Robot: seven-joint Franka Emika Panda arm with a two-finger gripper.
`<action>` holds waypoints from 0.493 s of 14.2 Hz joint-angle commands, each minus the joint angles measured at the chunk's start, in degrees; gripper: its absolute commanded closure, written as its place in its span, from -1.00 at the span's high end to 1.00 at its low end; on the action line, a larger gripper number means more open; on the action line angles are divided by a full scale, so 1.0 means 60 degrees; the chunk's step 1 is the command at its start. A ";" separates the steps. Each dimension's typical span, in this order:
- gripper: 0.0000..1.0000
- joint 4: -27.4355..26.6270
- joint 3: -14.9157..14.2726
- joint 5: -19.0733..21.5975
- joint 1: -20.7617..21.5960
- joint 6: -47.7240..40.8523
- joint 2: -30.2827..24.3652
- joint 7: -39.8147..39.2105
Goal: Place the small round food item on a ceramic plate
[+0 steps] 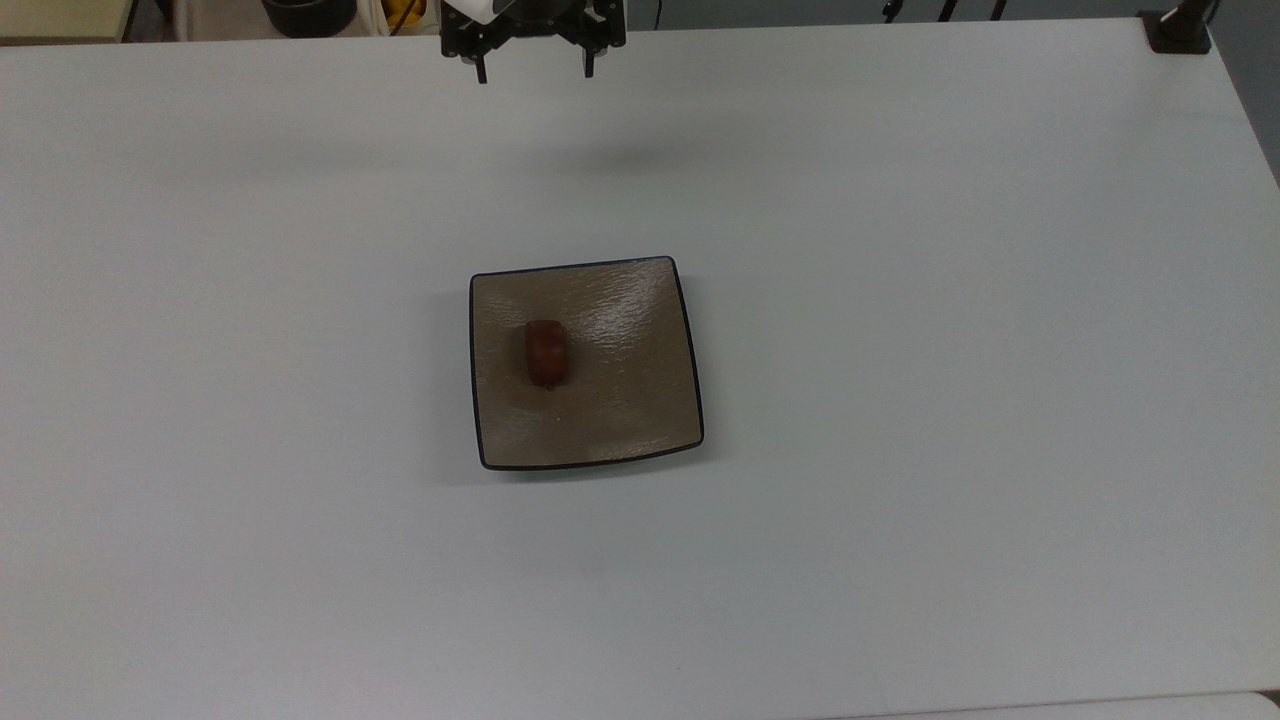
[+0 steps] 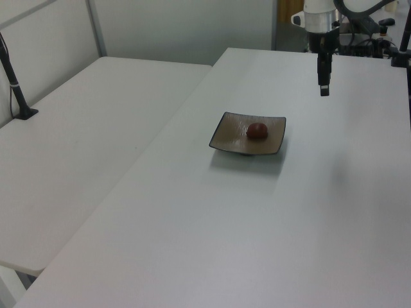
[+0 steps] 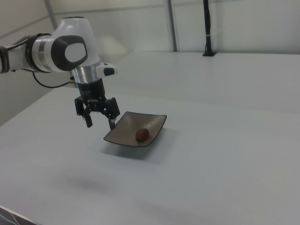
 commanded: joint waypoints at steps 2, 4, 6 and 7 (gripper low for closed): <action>1.00 -0.0169 -0.0210 0.0333 0.0085 0.0420 -0.0125 0.0001; 1.00 0.0094 -0.0239 0.0464 0.0012 0.0536 -0.0022 0.0148; 1.00 0.0271 -0.0676 0.1236 -0.0106 0.0784 -0.0022 0.0133; 1.00 0.0286 -0.0707 0.1270 -0.0106 0.0786 -0.0022 0.0104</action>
